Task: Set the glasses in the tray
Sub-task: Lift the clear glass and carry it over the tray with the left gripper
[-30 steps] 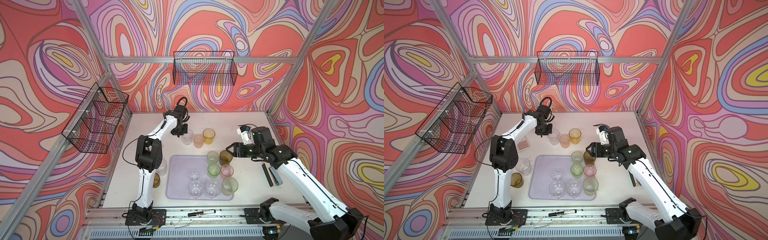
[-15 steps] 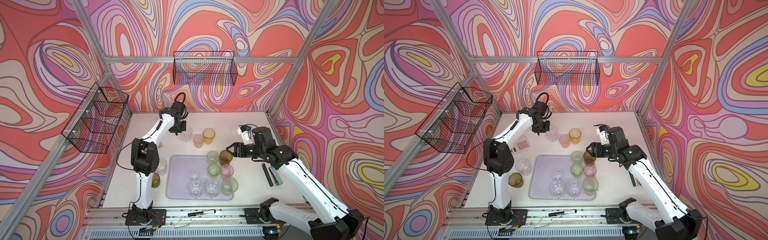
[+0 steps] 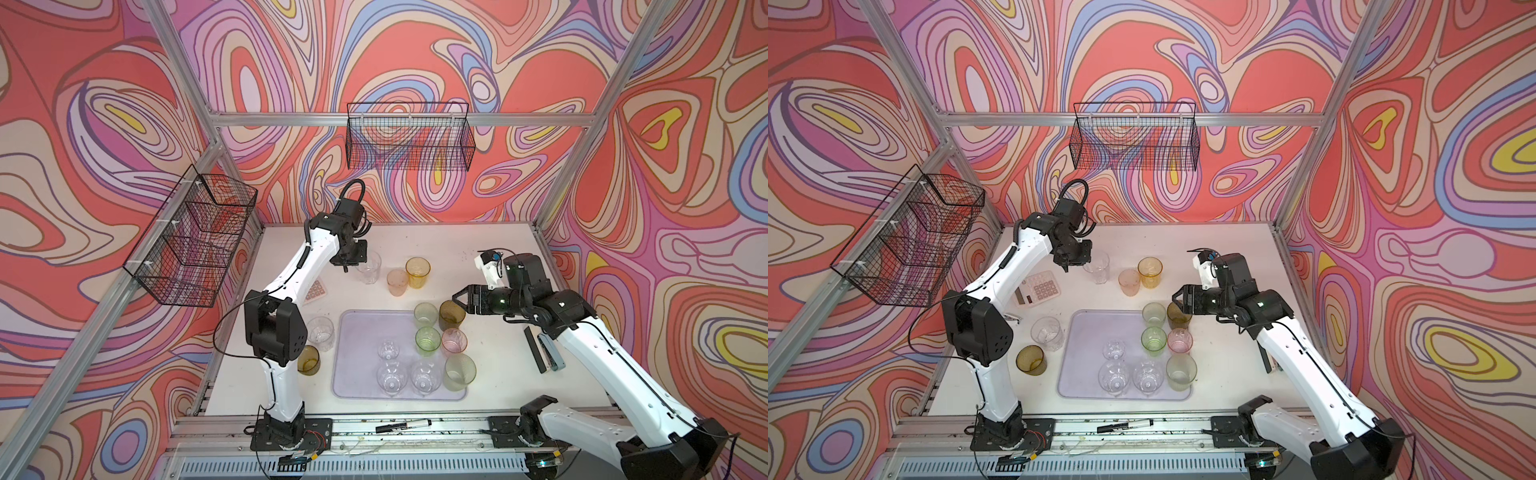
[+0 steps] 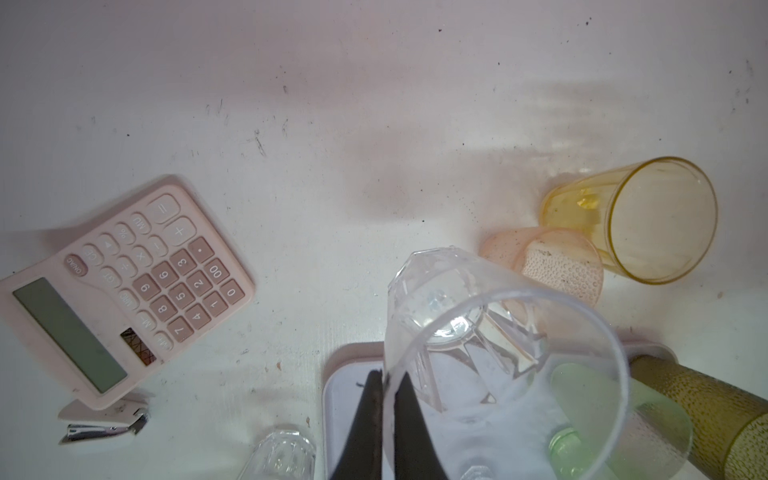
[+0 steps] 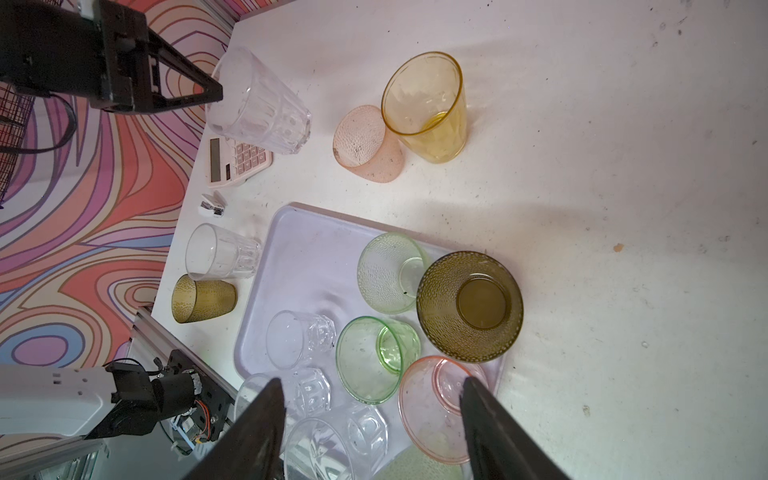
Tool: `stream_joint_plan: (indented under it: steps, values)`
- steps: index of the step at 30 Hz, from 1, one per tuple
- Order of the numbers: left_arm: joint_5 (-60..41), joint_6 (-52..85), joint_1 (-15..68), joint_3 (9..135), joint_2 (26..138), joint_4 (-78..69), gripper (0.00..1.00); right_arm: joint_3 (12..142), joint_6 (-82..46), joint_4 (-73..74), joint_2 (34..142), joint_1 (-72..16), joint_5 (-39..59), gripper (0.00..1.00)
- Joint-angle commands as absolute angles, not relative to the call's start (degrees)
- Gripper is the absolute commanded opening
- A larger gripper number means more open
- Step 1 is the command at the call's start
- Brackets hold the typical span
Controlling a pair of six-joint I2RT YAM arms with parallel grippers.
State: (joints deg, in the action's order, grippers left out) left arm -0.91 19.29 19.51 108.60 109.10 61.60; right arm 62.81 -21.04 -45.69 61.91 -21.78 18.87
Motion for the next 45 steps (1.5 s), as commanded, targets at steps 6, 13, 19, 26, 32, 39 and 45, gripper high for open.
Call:
stream_joint_plan:
  steps: [6,13,19,26,32,39,45]
  values:
    - [-2.0,17.1,19.3,104.0,102.8,65.4,0.0,63.1,-20.6,-44.3,61.5,-21.6,18.3,0.7]
    - [-3.7,17.1,19.5,99.6,99.1,65.8,0.0,62.6,-20.8,-44.0,61.2,-21.6,18.2,0.7]
    - [-3.8,17.1,20.8,96.1,97.3,65.4,0.0,62.0,-21.1,-43.9,60.9,-21.6,18.2,0.7]
    - [-4.2,18.3,23.2,92.5,95.7,63.6,0.0,61.8,-21.2,-44.2,60.5,-21.6,18.0,0.7]
    - [-3.8,19.6,26.4,91.0,95.5,62.6,0.0,61.6,-21.4,-44.2,60.2,-21.6,17.9,0.69]
    - [-4.7,21.4,29.4,89.2,96.3,60.4,0.0,61.6,-21.3,-44.2,60.3,-21.6,17.9,0.7]
    - [-5.1,22.4,31.6,88.3,97.1,59.2,0.0,61.4,-21.5,-44.1,60.3,-21.6,18.0,0.7]
